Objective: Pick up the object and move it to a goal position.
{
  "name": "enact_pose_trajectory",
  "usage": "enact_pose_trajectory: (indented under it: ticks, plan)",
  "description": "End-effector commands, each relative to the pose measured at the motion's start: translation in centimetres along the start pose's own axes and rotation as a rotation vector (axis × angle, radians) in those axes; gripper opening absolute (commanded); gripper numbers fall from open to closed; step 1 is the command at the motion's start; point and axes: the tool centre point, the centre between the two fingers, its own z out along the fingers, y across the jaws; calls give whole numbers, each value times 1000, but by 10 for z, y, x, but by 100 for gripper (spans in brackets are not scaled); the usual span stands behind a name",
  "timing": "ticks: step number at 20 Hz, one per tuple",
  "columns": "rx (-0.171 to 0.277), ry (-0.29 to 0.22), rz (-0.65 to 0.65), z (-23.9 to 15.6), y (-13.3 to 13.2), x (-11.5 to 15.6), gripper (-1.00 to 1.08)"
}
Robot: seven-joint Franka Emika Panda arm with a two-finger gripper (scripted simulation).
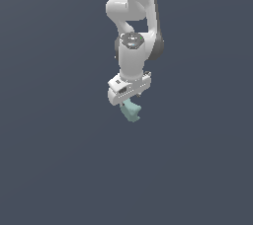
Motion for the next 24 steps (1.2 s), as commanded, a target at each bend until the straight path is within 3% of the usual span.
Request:
enact_pose_trajectory:
  ticks: [1,12,13,24]
  plan:
    - [1,-1,-1,9,-1,-1,100]
    - [0,-1,-5,43,-1,-1,100]
    - [0,-1,-5,43,-1,-1,-100]
    - [0,-1,-5,43,-1,-1,-100]
